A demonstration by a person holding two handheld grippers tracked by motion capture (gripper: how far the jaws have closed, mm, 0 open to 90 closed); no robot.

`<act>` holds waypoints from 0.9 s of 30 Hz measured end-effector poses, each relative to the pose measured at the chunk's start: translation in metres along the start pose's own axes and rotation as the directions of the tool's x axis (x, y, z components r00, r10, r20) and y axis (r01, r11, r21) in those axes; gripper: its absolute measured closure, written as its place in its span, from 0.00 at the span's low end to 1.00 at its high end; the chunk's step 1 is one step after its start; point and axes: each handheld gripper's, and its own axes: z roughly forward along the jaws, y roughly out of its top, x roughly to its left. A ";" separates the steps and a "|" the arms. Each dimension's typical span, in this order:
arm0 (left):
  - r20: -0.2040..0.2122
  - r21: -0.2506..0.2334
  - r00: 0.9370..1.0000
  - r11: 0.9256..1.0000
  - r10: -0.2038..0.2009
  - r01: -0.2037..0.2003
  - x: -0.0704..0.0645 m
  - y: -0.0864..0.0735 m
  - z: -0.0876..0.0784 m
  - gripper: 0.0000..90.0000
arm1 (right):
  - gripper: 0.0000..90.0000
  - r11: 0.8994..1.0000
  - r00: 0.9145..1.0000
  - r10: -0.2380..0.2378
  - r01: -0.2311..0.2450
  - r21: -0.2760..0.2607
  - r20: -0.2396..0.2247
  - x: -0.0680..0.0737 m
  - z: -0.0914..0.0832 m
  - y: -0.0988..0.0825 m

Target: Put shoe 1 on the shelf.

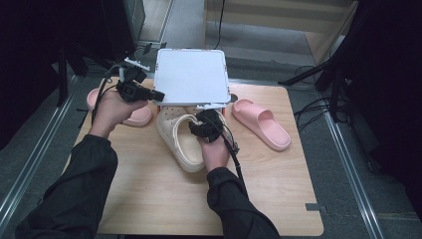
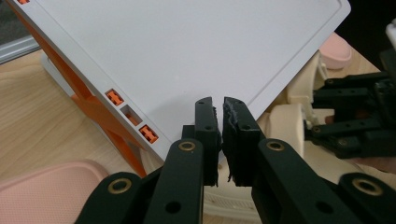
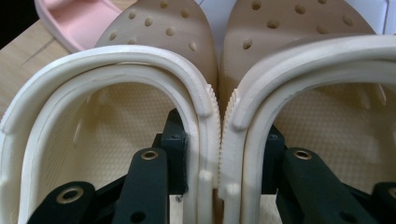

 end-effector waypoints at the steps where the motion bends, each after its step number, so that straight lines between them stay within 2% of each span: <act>1: 0.001 0.000 1.000 1.000 0.000 0.000 0.000 0.000 0.000 0.93 | 0.73 1.000 1.000 0.012 -0.012 -0.010 0.017 -0.004 0.004 0.001; 3: 0.000 0.001 1.000 1.000 0.001 -0.001 -0.001 0.000 0.000 0.94 | 0.73 1.000 0.999 0.017 -0.017 -0.014 0.034 -0.008 0.007 0.001; 6: 0.006 0.002 1.000 1.000 0.003 -0.003 -0.001 0.000 0.001 0.94 | 0.73 0.999 0.999 0.027 -0.026 -0.024 0.033 -0.011 0.010 0.001; 10: 0.002 0.001 1.000 1.000 0.003 -0.003 -0.001 0.000 0.001 0.94 | 0.73 1.000 0.998 0.012 -0.011 -0.013 0.057 -0.007 0.016 0.001; 13: 0.003 -0.001 1.000 1.000 0.001 -0.001 -0.001 0.000 0.000 0.94 | 0.73 1.000 0.997 0.016 -0.016 0.000 0.071 -0.007 0.022 0.001; 16: 0.001 0.000 1.000 1.000 0.004 -0.004 -0.001 0.000 0.000 0.94 | 0.73 1.000 0.996 0.029 -0.028 -0.011 0.081 -0.006 0.026 0.001; 19: 0.003 0.000 1.000 1.000 0.000 0.000 -0.001 0.000 0.000 0.93 | 0.73 1.000 0.995 0.007 -0.005 -0.014 0.098 -0.004 0.030 0.000; 23: 0.011 -0.006 1.000 1.000 -0.007 0.007 0.000 -0.001 0.000 0.93 | 0.72 0.999 0.997 0.031 -0.029 -0.015 0.077 -0.007 0.029 -0.002; 27: 0.010 -0.006 1.000 1.000 -0.008 0.008 0.000 -0.001 0.000 0.93 | 0.69 0.999 0.998 0.032 -0.031 -0.010 0.061 -0.010 0.028 -0.004</act>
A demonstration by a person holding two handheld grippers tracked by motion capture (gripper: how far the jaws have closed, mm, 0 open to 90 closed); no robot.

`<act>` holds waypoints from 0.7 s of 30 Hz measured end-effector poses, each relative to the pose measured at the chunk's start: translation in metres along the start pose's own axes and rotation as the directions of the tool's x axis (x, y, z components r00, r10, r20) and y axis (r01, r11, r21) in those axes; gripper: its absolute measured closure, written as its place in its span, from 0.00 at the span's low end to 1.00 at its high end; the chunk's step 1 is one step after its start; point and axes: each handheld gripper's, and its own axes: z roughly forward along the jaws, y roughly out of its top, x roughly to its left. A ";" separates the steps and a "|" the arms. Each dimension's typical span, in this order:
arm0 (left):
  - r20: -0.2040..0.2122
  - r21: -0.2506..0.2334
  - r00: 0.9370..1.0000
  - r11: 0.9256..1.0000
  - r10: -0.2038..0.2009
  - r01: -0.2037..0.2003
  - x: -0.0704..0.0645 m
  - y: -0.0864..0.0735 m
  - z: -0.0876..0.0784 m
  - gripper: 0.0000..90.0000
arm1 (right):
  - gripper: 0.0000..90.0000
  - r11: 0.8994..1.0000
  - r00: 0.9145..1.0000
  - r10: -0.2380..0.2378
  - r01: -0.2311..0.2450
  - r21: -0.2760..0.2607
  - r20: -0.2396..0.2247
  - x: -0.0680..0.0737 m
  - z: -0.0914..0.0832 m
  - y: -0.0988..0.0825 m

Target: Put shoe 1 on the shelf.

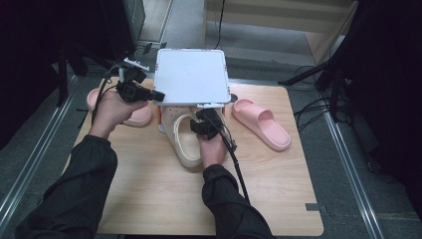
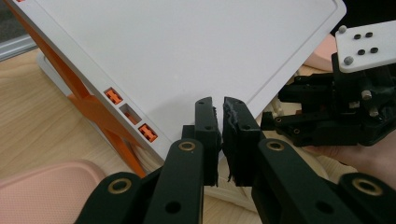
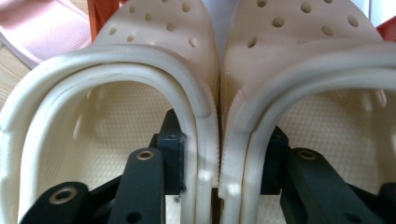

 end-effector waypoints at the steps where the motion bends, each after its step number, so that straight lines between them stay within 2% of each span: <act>1: 0.000 0.000 1.000 1.000 0.000 0.000 0.000 0.000 0.000 0.93 | 0.68 1.000 1.000 -0.002 0.002 -0.002 -0.009 0.000 -0.001 0.000; 6: -0.001 0.000 1.000 1.000 -0.003 0.003 0.000 0.000 0.000 0.93 | 0.62 1.000 1.000 -0.020 0.020 0.000 -0.022 0.001 -0.007 -0.001; 9: 0.000 -0.001 1.000 1.000 -0.003 0.003 0.000 0.000 0.000 0.93 | 0.60 1.000 0.999 -0.015 0.015 -0.006 -0.036 0.000 -0.012 0.000; 11: 0.002 -0.001 1.000 1.000 -0.004 0.004 0.001 0.000 0.000 0.93 | 0.58 1.000 0.998 -0.012 0.012 0.010 -0.064 -0.003 -0.019 0.001; 13: 0.003 -0.002 1.000 1.000 -0.007 0.007 0.001 0.000 0.000 0.93 | 0.58 1.000 0.998 -0.016 0.017 0.015 -0.063 -0.003 -0.023 0.001; 18: 0.004 0.000 1.000 1.000 -0.012 0.012 0.001 -0.001 -0.001 0.93 | 0.63 0.999 0.995 -0.052 0.051 -0.014 -0.089 -0.005 -0.054 -0.004; 19: 0.004 0.000 1.000 1.000 -0.012 0.012 0.001 -0.001 -0.001 0.93 | 0.63 0.999 0.995 -0.052 0.051 -0.014 -0.089 -0.005 -0.054 -0.004; 21: 0.003 -0.001 1.000 1.000 -0.014 0.014 0.001 -0.001 0.000 0.93 | 0.67 0.998 0.992 -0.067 0.065 -0.024 -0.105 -0.004 -0.066 -0.009</act>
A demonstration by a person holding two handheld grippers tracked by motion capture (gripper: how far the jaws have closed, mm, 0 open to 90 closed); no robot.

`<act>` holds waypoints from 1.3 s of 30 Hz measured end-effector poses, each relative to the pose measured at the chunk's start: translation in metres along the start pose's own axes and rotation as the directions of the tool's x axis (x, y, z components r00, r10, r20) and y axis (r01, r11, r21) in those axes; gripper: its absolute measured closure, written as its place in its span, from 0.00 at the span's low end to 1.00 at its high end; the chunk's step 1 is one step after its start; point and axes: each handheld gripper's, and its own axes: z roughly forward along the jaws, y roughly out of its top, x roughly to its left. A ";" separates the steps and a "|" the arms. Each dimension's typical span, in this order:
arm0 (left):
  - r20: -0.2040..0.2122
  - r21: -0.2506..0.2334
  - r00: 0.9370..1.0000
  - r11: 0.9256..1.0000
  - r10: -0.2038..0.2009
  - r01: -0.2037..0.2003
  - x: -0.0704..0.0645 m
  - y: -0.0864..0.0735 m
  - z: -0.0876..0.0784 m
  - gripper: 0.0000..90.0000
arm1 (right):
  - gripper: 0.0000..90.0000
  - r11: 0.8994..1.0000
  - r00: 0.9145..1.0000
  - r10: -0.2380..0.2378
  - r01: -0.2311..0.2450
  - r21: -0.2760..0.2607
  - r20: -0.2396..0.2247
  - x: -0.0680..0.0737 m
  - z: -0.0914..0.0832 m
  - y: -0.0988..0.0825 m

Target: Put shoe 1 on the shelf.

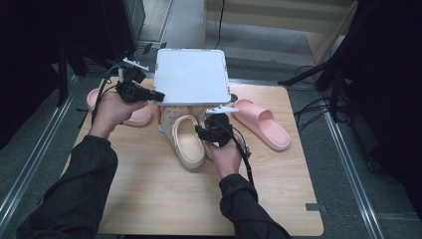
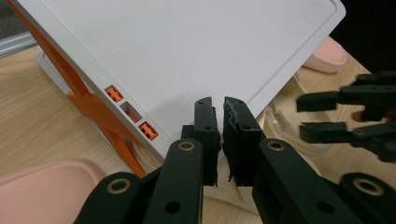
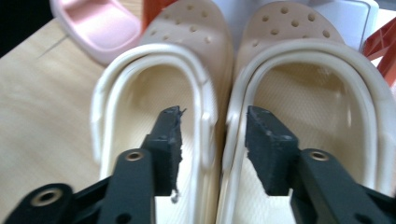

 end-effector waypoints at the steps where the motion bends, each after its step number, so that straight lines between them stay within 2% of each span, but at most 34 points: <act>1: -0.002 0.000 1.000 1.000 0.000 0.000 0.000 0.000 0.000 0.93 | 0.72 1.000 1.000 -0.008 0.008 -0.004 -0.016 0.002 -0.009 -0.005; 4: -0.005 0.000 1.000 1.000 -0.002 0.002 -0.001 0.000 0.000 0.93 | 0.76 1.000 0.999 -0.003 0.003 -0.008 -0.053 0.004 -0.021 -0.016; 10: -0.004 0.005 1.000 1.000 -0.004 0.004 -0.001 0.000 -0.001 0.93 | 0.84 1.000 0.997 -0.016 0.015 -0.014 -0.069 0.009 -0.034 -0.035; 13: -0.005 0.005 1.000 1.000 -0.001 0.001 -0.001 0.000 -0.001 0.93 | 0.92 0.999 0.996 -0.031 0.030 -0.018 -0.080 0.012 -0.037 -0.047; 15: -0.006 0.005 1.000 1.000 -0.001 0.001 -0.001 0.000 -0.001 0.93 | 1.00 0.999 0.993 -0.033 0.031 -0.020 -0.110 0.015 -0.039 -0.058; 20: -0.007 0.004 1.000 1.000 -0.002 0.002 -0.001 0.000 0.000 0.93 | 1.00 0.999 0.990 -0.042 0.041 -0.012 -0.136 0.018 -0.038 -0.072; 22: -0.011 0.006 1.000 1.000 -0.005 0.005 -0.002 0.000 0.000 0.93 | 1.00 0.999 0.988 -0.039 0.040 0.003 -0.149 0.019 -0.035 -0.083; 27: -0.011 0.007 1.000 1.000 -0.005 0.005 -0.002 0.000 -0.001 0.93 | 1.00 0.998 0.985 -0.041 0.047 0.032 -0.165 0.021 -0.031 -0.095; 32: -0.002 0.005 1.000 1.000 -0.004 0.004 -0.002 0.000 0.000 0.94 | 1.00 0.996 0.981 -0.056 0.069 0.065 -0.186 0.026 -0.022 -0.099; 35: -0.004 0.003 1.000 1.000 -0.004 0.004 -0.002 -0.001 0.000 0.94 | 1.00 0.993 0.982 -0.084 0.097 0.070 -0.167 0.030 -0.017 -0.099; 39: -0.001 0.004 1.000 1.000 -0.009 0.009 -0.001 -0.001 0.000 0.94 | 1.00 0.994 0.983 -0.072 0.085 0.071 -0.169 0.029 -0.012 -0.096</act>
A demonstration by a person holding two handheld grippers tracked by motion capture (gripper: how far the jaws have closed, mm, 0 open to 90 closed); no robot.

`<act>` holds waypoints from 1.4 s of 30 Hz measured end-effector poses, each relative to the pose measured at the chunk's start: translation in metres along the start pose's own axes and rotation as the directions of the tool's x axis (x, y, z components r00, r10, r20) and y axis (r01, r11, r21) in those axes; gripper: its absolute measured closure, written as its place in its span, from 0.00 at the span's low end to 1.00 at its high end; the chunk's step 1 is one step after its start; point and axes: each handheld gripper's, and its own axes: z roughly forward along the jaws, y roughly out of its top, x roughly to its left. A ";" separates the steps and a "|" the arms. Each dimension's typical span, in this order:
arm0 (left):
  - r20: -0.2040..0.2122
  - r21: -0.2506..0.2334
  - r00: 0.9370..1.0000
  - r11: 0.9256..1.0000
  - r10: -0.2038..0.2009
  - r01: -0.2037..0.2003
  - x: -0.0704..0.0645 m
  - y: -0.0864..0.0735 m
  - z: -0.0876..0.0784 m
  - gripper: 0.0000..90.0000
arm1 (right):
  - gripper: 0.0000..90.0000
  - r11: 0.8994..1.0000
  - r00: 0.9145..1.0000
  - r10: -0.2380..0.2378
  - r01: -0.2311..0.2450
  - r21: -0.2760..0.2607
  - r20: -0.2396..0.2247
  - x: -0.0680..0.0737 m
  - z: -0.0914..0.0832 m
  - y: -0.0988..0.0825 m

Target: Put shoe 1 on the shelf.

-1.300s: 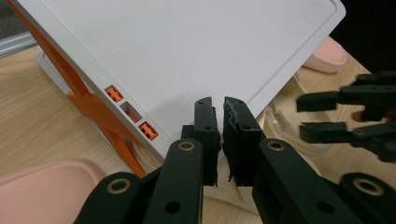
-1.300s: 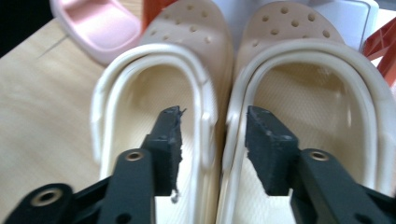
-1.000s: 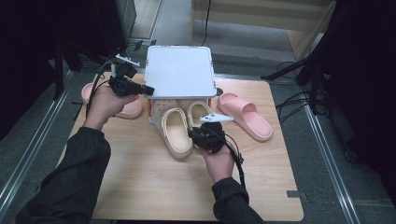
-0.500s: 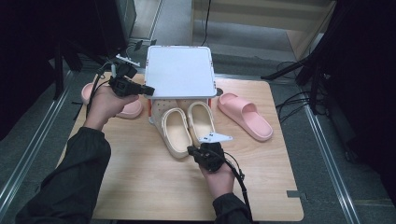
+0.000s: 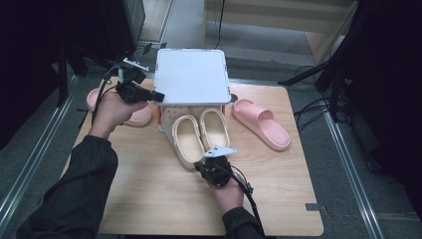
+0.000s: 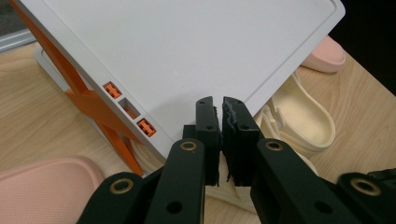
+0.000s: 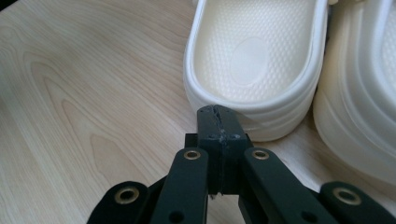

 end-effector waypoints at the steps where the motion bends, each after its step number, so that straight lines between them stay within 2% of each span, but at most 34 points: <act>1: 0.000 0.000 1.000 1.000 -0.001 0.001 0.000 0.000 0.000 0.94 | 1.00 1.000 1.000 -0.002 0.002 0.002 0.010 0.000 0.001 0.001; 7: -0.005 -0.001 1.000 1.000 0.003 -0.003 -0.001 0.000 0.000 0.94 | 1.00 1.000 1.000 0.003 -0.003 -0.012 0.006 0.001 0.008 0.014; 10: -0.005 -0.002 1.000 1.000 0.004 -0.004 -0.001 0.000 0.000 0.94 | 1.00 0.999 0.998 -0.045 0.046 -0.020 0.035 0.006 0.013 0.025; 14: -0.003 -0.002 1.000 1.000 0.000 0.000 0.000 0.000 0.000 0.94 | 1.00 0.999 0.998 -0.035 0.036 -0.035 0.043 0.005 0.027 0.044; 15: -0.003 -0.002 1.000 1.000 0.000 0.000 0.000 0.000 0.000 0.94 | 1.00 0.999 0.998 -0.035 0.036 -0.035 0.043 0.005 0.027 0.044; 17: -0.004 -0.002 1.000 1.000 0.000 0.000 0.000 0.000 0.000 0.94 | 1.00 0.999 0.998 -0.011 0.014 -0.039 0.060 0.002 0.038 0.055; 18: -0.004 -0.002 1.000 1.000 -0.001 0.001 0.000 0.000 0.000 0.94 | 1.00 0.999 0.999 -0.011 0.013 -0.043 0.046 0.000 0.041 0.058; 21: -0.003 -0.004 1.000 1.000 -0.001 0.001 0.000 0.000 0.000 0.94 | 1.00 0.999 0.999 0.000 0.003 -0.050 0.054 0.000 0.047 0.066; 24: -0.007 -0.005 1.000 1.000 -0.001 0.001 -0.001 -0.001 0.000 0.94 | 1.00 0.999 0.995 -0.012 0.016 -0.046 0.095 0.001 0.056 0.078; 27: -0.010 -0.003 1.000 1.000 -0.001 0.001 -0.001 0.000 0.000 0.94 | 1.00 0.999 0.994 -0.013 0.018 -0.047 0.111 0.000 0.060 0.083; 32: -0.009 -0.007 1.000 1.000 -0.004 0.004 -0.001 -0.001 0.000 0.94 | 1.00 0.997 0.992 0.032 -0.022 -0.078 0.123 -0.008 0.070 0.091; 36: -0.006 -0.006 1.000 1.000 -0.009 0.009 0.000 -0.001 0.000 0.94 | 1.00 0.995 0.989 0.009 0.005 -0.096 0.145 -0.009 0.079 0.096; 42: 0.001 -0.007 1.000 1.000 -0.019 0.019 0.002 -0.001 -0.001 0.94 | 1.00 0.996 0.988 0.027 -0.013 -0.091 0.154 -0.010 0.082 0.102</act>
